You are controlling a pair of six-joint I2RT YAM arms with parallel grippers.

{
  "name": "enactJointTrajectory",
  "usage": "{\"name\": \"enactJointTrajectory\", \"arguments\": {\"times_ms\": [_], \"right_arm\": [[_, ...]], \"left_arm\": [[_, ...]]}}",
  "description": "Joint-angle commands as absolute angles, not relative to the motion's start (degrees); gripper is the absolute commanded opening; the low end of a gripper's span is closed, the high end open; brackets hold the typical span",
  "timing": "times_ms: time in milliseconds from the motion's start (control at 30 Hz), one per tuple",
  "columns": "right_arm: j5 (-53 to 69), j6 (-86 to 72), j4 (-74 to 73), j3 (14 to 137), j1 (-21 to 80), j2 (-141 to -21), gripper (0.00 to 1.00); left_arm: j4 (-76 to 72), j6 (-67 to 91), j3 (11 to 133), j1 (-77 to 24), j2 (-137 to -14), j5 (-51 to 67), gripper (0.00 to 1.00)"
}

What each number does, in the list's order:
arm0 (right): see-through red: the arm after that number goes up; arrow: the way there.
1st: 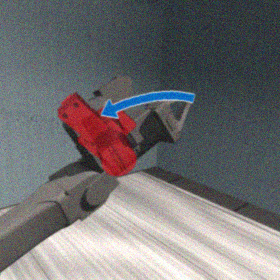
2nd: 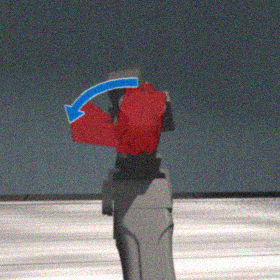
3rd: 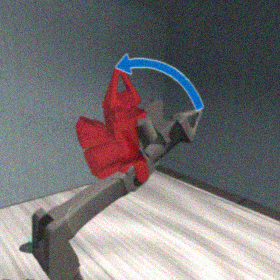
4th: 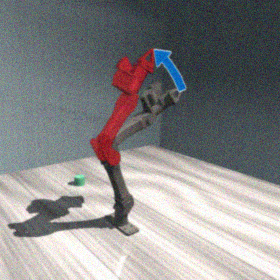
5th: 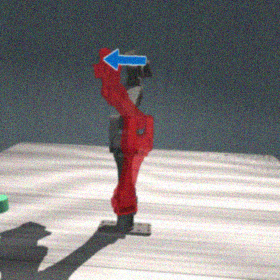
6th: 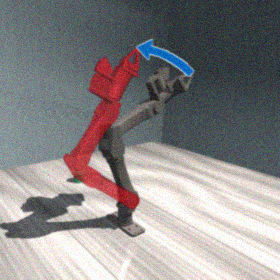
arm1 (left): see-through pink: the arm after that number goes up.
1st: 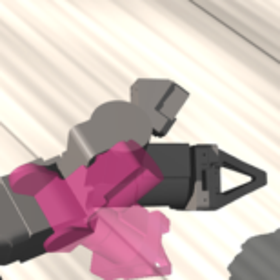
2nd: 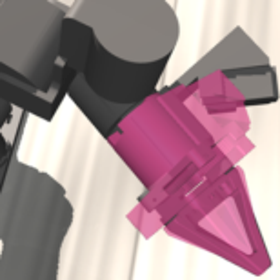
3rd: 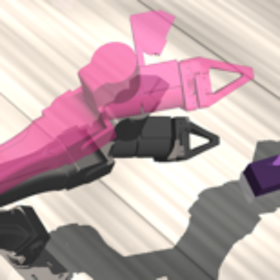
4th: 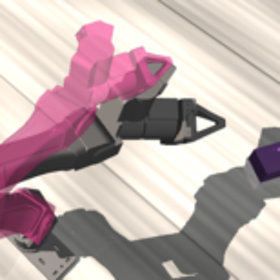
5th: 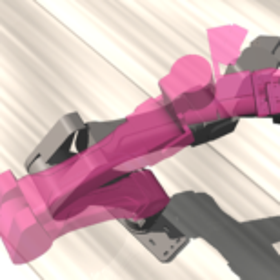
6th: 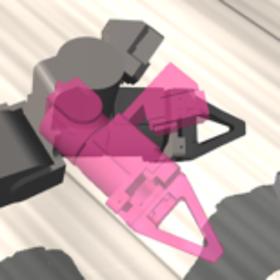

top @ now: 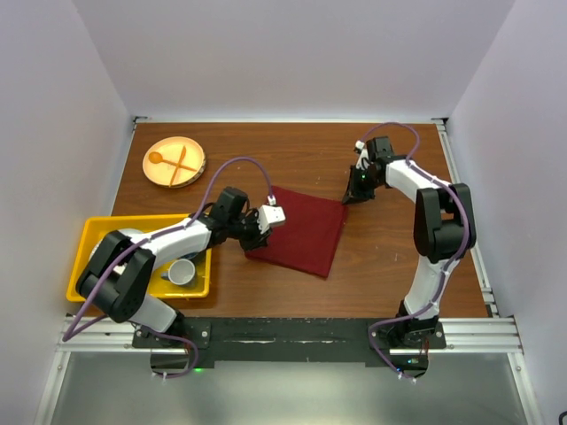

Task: Fold the napkin into a case and place the utensils inside
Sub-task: Smooth out the lower triangle-folded napkin at the center of the board.

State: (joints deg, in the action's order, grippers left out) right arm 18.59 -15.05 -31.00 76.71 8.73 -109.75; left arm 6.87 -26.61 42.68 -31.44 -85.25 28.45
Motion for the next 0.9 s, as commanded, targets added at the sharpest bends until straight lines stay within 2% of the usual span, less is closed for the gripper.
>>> {"name": "enactJointTrajectory", "arguments": {"times_ms": [0,200,400,433,467,533,600,733,867], "right_arm": [[16.08,-14.15,-29.88,78.04,8.88,-111.01,0.0],[20.39,-14.68,-32.6,79.89,8.88,-107.32,0.0],[20.57,-15.29,-32.61,76.47,8.96,-105.11,0.0],[20.57,-15.29,-32.52,76.29,8.88,-105.64,0.0],[20.65,-15.73,-32.08,75.94,8.88,-106.34,0.0],[20.57,-16.26,-31.38,75.76,8.96,-106.78,0.0],[20.13,-16.17,-31.03,75.76,8.88,-107.58,0.0],[19.16,-16.17,-30.41,76.03,8.96,-108.72,0.0],[18.81,-16.43,-29.45,75.76,8.96,-108.81,0.0]], "left_arm": [[4.49,-27.25,41.92,-30.94,-85.16,27.78,0.3],[3.7,-26.72,42.45,-31.02,-84.03,29.52,0.31],[2.55,-19.88,49.12,-38.75,-86.74,26.02,0.4],[2.2,-16.91,50.17,-39.8,-87.44,26.45,0.45],[0.89,-14.96,50.88,-42.16,-88.5,26.19,0.57],[-2.81,-10.92,51.94,-46.73,-89.47,22.61,0.61],[-6.91,-8.1,52.38,-49.29,-90.96,19.1,0.61],[-11.07,-2.83,54.75,-56.41,-95.18,10.39,0.5],[-11.34,-0.35,59.32,-59.5,-100.19,3.88,0.4]]}}
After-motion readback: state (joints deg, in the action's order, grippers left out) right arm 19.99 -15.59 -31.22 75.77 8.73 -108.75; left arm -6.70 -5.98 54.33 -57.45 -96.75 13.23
